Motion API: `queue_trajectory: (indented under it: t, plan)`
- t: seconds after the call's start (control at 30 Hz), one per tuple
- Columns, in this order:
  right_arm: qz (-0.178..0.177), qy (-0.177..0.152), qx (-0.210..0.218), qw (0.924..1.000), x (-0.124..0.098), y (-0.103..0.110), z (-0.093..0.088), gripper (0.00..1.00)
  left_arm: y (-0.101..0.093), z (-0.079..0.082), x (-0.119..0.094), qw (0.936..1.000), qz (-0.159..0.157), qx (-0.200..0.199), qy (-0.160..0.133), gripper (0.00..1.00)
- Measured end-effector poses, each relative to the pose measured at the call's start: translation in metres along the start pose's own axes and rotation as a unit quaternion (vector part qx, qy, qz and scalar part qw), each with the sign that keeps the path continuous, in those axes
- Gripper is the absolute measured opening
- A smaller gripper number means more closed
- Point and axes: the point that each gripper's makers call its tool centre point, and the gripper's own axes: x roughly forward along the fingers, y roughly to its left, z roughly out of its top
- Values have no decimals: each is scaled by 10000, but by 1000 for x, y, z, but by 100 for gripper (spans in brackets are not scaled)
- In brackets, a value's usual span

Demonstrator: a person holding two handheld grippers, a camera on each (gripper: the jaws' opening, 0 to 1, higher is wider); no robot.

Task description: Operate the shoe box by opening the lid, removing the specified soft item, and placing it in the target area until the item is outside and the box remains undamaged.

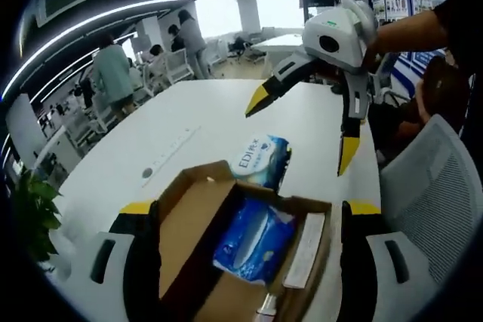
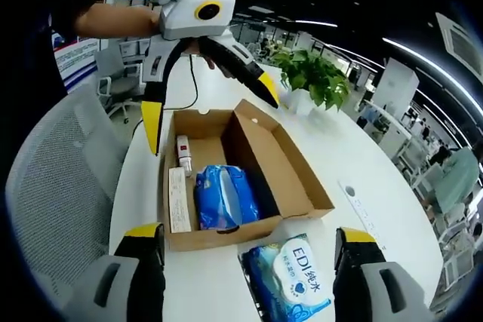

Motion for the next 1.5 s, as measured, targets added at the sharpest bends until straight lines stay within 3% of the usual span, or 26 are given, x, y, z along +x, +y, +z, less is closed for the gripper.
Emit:
queue_trajectory:
  t: [0.93, 1.5]
  plan:
    - [82, -150, -437, 9989, 35, 19, 21, 73, -7, -32, -57, 9967, 578, -389, -414, 99]
    - [-94, -121, -654, 9977, 51, 20, 26, 58, -16, -51, -91, 9881, 1102, -786, -732, 99]
